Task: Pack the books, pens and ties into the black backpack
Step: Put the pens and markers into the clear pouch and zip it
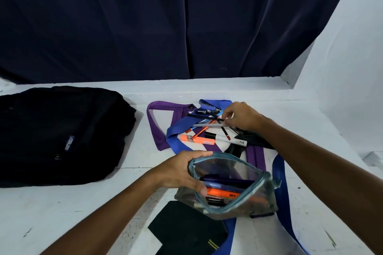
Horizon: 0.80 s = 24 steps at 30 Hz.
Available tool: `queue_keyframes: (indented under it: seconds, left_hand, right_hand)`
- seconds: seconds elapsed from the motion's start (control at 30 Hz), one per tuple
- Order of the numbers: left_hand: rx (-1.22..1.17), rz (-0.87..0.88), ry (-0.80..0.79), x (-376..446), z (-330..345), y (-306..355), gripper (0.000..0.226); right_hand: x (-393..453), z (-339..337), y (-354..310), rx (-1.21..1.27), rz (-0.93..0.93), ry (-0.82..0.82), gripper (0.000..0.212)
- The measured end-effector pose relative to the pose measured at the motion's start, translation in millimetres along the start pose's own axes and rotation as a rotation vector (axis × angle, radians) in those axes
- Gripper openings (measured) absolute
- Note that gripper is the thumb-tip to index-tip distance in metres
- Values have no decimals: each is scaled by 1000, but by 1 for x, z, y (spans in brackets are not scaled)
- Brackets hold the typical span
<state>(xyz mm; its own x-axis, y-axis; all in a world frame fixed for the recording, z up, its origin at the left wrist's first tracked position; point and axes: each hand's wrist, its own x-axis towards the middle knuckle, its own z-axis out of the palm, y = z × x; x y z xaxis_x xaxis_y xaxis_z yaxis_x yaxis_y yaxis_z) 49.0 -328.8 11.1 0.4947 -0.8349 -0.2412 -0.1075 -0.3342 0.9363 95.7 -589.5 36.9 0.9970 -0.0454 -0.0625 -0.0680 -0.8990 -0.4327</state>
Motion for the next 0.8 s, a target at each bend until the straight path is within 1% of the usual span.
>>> queue_keyframes:
  seconds: [0.1,0.17,0.23,0.3,0.37,0.43,0.5,0.63,0.73,0.8]
  left_hand:
    - [-15,-22,2,2,-1,-3,105]
    - [-19,-38,6,3,-2,-4,108]
    - [-25,-38,0,4,-3,-5,105]
    - [-22,-43,0,3,-3,-4,103]
    - [-24,-47,4,3,-2,-3,105]
    - [-32,-49,10,2,-2,-4,107]
    - [-35,-37,5,2,-2,-3,106]
    - [-47,-24,-7,1,0,-2,102]
    - [-39,-43,3,1,-1,-2,108]
    - [-39,-39,-6,0,-1,-3,110]
  right_hand:
    - [9,13,1,-123,-53,-25,33]
    - [14,19,-1,-189,-82,-32,38]
    - [20,23,-2,-249,-90,-39,36]
    - [22,25,-1,-276,-93,-28,30]
    - [22,22,0,-260,-98,-21,20]
    - [18,15,0,-218,-104,-48,17]
    - [10,5,0,-108,-116,-91,16]
    - [-16,-23,-8,241,-91,-129,4]
    - [-42,-40,-22,521,-73,-230,9]
    - [-58,-46,-32,652,-84,-323,10]
